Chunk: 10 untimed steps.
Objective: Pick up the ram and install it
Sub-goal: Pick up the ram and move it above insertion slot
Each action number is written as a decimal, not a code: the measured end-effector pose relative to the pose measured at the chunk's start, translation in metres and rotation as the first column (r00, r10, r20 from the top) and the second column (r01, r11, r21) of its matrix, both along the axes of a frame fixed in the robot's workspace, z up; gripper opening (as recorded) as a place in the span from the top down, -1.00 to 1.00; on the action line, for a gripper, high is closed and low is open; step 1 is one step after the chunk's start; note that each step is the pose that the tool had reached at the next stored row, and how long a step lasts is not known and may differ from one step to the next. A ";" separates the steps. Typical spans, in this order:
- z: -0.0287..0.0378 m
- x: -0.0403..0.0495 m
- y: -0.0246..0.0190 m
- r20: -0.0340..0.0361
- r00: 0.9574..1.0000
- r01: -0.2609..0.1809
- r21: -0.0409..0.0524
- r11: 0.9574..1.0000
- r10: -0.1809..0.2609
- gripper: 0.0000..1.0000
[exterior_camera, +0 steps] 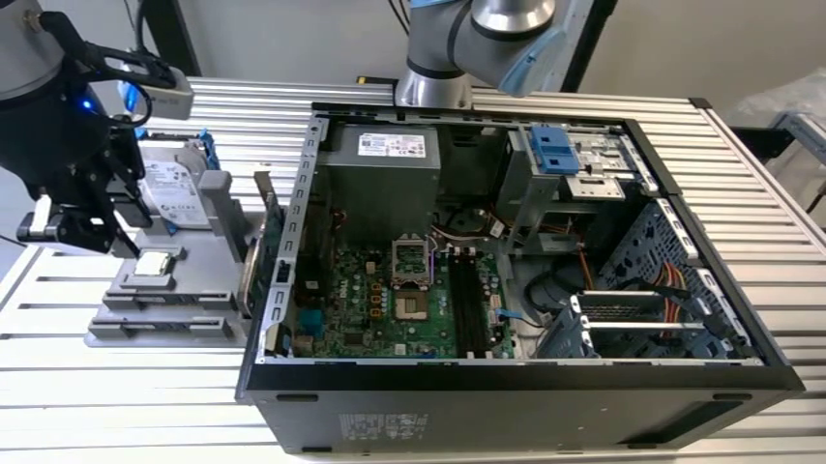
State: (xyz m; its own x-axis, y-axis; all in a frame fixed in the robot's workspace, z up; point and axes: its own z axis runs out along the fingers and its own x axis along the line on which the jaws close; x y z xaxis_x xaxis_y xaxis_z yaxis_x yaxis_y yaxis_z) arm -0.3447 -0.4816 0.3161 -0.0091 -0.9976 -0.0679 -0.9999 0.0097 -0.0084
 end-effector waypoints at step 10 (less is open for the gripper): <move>-0.0063 -0.0001 0.0002 0.000 1.000 0.000 -0.011 1.000 0.000 -1.00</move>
State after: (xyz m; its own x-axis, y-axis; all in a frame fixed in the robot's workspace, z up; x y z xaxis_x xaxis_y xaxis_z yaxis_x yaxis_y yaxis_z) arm -0.3448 -0.4814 0.3099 -0.0091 -0.9983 -0.0571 -0.9999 0.0096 -0.0082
